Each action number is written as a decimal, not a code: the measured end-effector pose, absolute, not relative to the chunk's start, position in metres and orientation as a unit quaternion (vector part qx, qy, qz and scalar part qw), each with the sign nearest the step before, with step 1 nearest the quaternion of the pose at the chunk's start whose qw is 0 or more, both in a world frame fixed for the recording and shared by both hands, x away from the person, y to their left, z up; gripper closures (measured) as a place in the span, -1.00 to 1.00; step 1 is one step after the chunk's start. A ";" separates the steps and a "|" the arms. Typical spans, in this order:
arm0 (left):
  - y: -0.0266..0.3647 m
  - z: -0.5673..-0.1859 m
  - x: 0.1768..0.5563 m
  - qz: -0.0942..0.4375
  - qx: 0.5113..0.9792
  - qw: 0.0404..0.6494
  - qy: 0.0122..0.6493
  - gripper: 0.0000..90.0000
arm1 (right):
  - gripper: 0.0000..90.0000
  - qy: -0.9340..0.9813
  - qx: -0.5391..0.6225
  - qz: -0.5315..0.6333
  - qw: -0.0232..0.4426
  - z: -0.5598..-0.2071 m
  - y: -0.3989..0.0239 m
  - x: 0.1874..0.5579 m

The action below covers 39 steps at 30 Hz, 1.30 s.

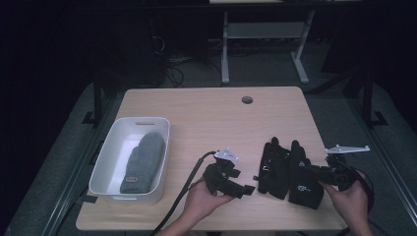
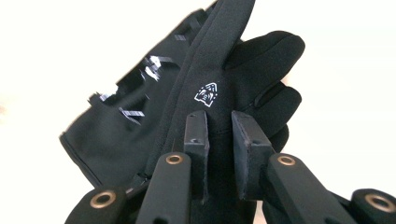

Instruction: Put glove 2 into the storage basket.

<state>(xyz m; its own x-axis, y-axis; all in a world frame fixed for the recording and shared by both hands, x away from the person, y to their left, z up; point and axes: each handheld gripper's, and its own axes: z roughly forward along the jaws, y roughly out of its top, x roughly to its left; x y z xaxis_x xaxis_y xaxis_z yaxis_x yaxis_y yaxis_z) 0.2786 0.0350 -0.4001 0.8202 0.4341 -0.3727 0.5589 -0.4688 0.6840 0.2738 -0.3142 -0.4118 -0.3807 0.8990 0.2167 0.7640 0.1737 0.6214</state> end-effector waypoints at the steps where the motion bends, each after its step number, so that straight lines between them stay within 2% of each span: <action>1: 0.036 -0.400 0.279 -0.074 0.854 0.426 0.290 -0.51 | 0.71 0.760 0.546 0.339 0.099 -0.409 -0.312 0.275; 12: 0.041 -0.400 0.279 -0.073 0.853 0.426 0.293 -0.51 | 0.70 0.755 0.538 0.364 0.089 -0.394 -0.285 0.297; 19: 0.043 -0.401 0.280 -0.072 0.853 0.426 0.294 -0.51 | 0.69 0.752 0.544 0.364 0.073 -0.401 -0.262 0.316; 29: 0.047 -0.405 0.280 -0.074 0.853 0.422 0.297 -0.51 | 0.66 0.749 0.557 0.351 0.073 -0.414 -0.248 0.327; 34: 0.048 -0.409 0.280 -0.075 0.853 0.420 0.300 -0.51 | 0.53 0.750 0.564 0.336 0.083 -0.423 -0.244 0.326; 37: 0.048 -0.410 0.280 -0.076 0.854 0.418 0.301 -0.51 | 0.35 0.751 0.570 0.325 0.079 -0.427 -0.243 0.324; 39: 0.047 -0.411 0.281 -0.077 0.854 0.416 0.303 -0.51 | 0.33 0.753 0.562 0.332 0.088 -0.428 -0.246 0.323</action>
